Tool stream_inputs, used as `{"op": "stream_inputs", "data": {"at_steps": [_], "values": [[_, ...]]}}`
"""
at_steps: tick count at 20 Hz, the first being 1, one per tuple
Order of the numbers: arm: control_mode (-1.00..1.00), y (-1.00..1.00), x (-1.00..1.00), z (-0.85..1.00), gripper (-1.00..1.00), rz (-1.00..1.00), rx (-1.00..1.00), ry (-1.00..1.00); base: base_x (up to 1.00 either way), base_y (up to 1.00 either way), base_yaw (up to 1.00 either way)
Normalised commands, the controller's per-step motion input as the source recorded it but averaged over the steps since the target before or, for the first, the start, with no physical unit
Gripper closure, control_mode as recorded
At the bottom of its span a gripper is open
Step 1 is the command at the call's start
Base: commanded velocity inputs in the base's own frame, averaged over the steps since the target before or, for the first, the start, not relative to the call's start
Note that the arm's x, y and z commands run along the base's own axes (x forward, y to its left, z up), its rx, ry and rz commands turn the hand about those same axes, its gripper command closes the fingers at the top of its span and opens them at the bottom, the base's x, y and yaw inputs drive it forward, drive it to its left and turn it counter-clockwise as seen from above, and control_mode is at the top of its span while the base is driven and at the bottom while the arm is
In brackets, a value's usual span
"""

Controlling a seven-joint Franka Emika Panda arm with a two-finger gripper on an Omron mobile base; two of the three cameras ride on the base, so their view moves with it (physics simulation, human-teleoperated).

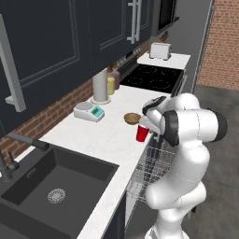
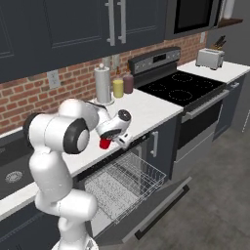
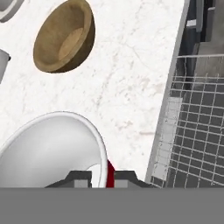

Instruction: Pick up the cup and bowl from the counter, place them in the dishwasher, and close the dishwasher door.

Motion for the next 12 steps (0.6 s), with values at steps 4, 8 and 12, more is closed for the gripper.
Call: {"op": "stream_inputs", "data": {"at_steps": [4, 8, 12], "values": [[-1.00, -0.48, -1.00, 0.00, 1.00, -0.07, 0.06, -0.08, 0.00, 0.00, 0.00], [-1.00, -0.78, -1.00, 0.00, 1.00, -0.08, 0.10, -0.10, 0.00, 0.00, 0.00], [-1.00, -0.94, -1.00, -0.01, 1.00, -0.08, 0.12, -0.06, 0.00, 0.00, 0.00]]}}
